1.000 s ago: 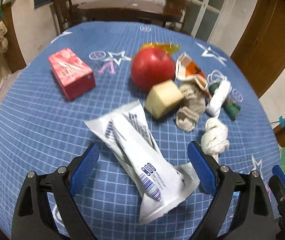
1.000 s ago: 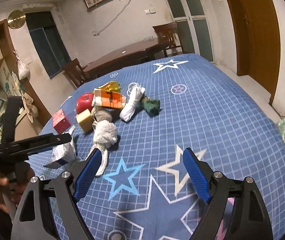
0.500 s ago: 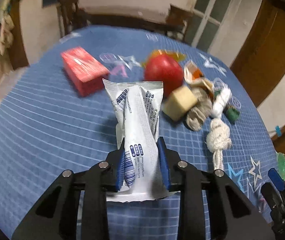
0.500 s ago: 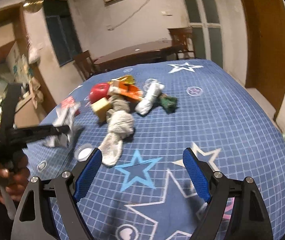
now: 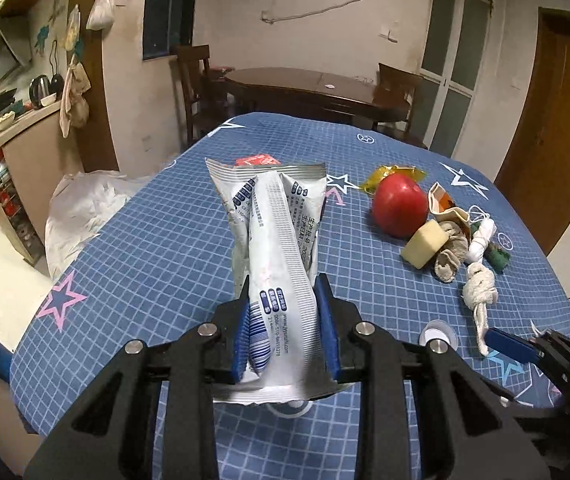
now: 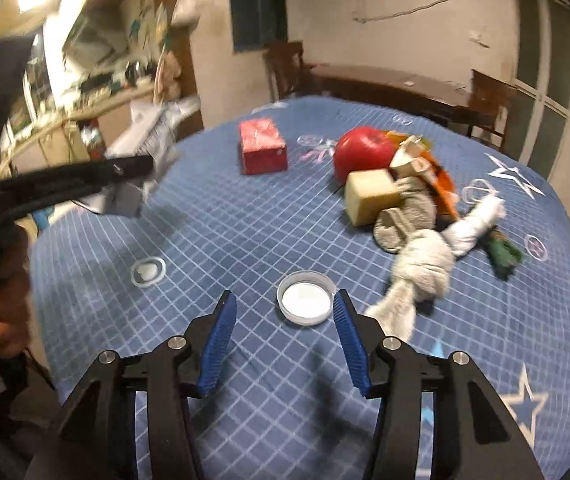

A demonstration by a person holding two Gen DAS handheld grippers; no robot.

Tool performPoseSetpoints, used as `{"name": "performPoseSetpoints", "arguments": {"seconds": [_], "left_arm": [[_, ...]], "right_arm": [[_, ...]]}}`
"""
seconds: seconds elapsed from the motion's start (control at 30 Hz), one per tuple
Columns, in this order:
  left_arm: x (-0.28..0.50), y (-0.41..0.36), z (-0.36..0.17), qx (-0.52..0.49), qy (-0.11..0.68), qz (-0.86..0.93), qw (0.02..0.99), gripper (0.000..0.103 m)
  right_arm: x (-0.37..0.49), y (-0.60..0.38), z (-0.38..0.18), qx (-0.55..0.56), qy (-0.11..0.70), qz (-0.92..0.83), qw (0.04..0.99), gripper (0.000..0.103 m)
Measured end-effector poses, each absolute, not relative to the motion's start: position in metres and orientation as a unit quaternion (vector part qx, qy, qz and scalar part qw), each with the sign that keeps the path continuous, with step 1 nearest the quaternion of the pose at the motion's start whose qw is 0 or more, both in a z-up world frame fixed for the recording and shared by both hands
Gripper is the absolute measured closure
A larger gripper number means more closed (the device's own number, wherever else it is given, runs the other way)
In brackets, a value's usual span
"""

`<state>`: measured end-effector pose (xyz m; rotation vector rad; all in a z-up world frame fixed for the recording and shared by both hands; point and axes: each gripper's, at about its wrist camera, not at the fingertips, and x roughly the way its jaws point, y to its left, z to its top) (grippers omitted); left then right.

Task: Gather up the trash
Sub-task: 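Grasp the white snack wrapper with the left tool while the right tool grasps the bottle cap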

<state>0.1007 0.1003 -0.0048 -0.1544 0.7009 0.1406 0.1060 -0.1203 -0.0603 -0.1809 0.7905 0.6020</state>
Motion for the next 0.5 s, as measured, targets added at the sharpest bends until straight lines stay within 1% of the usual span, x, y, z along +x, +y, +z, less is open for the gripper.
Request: {"name": "performPoseSetpoints", "arguments": {"seconds": [0.13, 0.4, 0.47, 0.5], "left_arm": [[0.102, 0.099, -0.011, -0.08, 0.343, 0.063, 0.934, 0.075], [0.098, 0.098, -0.013, -0.07, 0.339, 0.067, 0.936, 0.075], [0.099, 0.098, -0.013, -0.07, 0.339, 0.068, 0.936, 0.075], [0.098, 0.098, -0.013, -0.07, 0.338, 0.068, 0.936, 0.075]], "right_arm": [[0.124, -0.109, -0.075, -0.114, 0.398, 0.264, 0.871, 0.051], [0.14, -0.097, -0.089, -0.121, 0.427, 0.259, 0.858, 0.05], [0.143, -0.097, -0.09, -0.113, 0.429, 0.26, 0.858, 0.054], [0.146, -0.096, -0.09, -0.111, 0.428, 0.259, 0.859, 0.061]]}}
